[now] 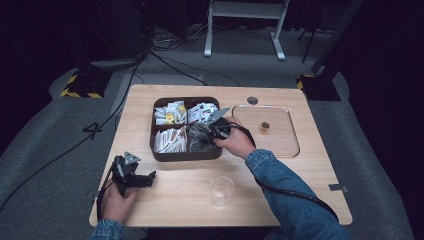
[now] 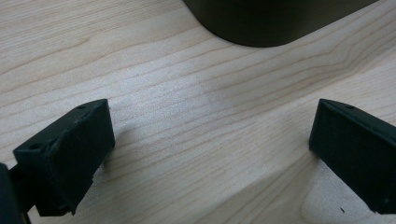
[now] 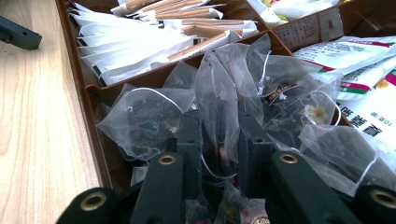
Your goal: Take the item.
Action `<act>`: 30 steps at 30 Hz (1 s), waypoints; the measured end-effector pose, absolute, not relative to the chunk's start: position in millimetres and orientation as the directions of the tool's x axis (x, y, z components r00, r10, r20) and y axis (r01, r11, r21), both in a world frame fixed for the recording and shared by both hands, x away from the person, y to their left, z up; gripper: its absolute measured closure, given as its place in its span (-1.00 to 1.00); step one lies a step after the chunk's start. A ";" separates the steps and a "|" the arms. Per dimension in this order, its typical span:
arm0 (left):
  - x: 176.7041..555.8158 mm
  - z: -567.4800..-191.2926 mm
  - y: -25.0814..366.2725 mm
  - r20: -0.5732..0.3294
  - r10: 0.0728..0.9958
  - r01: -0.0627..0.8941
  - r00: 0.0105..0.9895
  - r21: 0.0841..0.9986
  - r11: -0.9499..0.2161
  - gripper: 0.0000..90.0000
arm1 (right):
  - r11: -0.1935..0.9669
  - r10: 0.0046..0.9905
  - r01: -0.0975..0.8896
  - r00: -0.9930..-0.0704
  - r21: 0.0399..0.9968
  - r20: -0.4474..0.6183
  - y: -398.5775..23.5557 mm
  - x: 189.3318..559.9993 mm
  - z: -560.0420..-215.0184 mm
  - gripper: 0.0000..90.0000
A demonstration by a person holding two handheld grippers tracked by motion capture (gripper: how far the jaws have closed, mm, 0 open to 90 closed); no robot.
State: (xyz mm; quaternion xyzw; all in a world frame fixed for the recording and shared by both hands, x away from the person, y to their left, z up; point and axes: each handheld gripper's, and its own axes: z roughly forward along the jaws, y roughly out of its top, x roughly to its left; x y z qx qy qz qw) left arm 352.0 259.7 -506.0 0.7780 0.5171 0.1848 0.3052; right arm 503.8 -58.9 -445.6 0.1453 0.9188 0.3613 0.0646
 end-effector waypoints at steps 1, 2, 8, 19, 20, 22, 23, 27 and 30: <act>352.0 -506.0 259.7 -0.028 0.917 0.692 0.397 0.666 -0.279 -0.99 | 0.697 0.314 0.220 -0.949 0.683 -0.014 -58.9 503.8 -445.6 0.66; 352.0 -506.0 259.7 -0.028 0.917 0.692 0.397 0.666 -0.279 -0.99 | 0.681 0.325 0.240 -0.946 0.691 0.008 -60.3 503.3 -444.6 0.67; 352.1 -506.0 259.8 -0.029 0.917 0.692 0.398 0.666 -0.279 -0.99 | 0.604 0.334 0.279 -0.939 0.747 0.080 -67.9 501.6 -433.9 0.67; 352.5 -505.7 260.1 -0.026 0.917 0.692 0.399 0.665 -0.282 -0.99 | 0.507 0.323 0.286 -0.938 0.813 0.128 -85.2 494.5 -407.9 0.67; 352.5 -505.8 260.1 -0.026 0.917 0.692 0.398 0.665 -0.282 -0.99 | 0.501 0.318 0.284 -0.939 0.818 0.131 -86.8 493.1 -405.1 0.67; 352.5 -505.8 260.1 -0.026 0.917 0.692 0.398 0.665 -0.282 -0.99 | 0.485 0.307 0.268 -0.943 0.832 0.125 -91.9 487.4 -395.5 0.67; 352.6 -505.8 260.2 -0.025 0.917 0.691 0.399 0.665 -0.283 -0.99 | 0.485 0.307 0.268 -0.943 0.832 0.125 -91.9 487.4 -395.5 0.67; 352.6 -505.8 260.2 -0.027 0.917 0.692 0.399 0.665 -0.282 -0.98 | 0.467 0.291 0.247 -0.950 0.849 0.116 -100.1 476.1 -381.1 0.67; 352.7 -505.8 260.1 -0.029 0.917 0.693 0.397 0.664 -0.279 -0.98 | 0.463 0.282 0.237 -0.953 0.854 0.112 -103.1 471.5 -376.5 0.67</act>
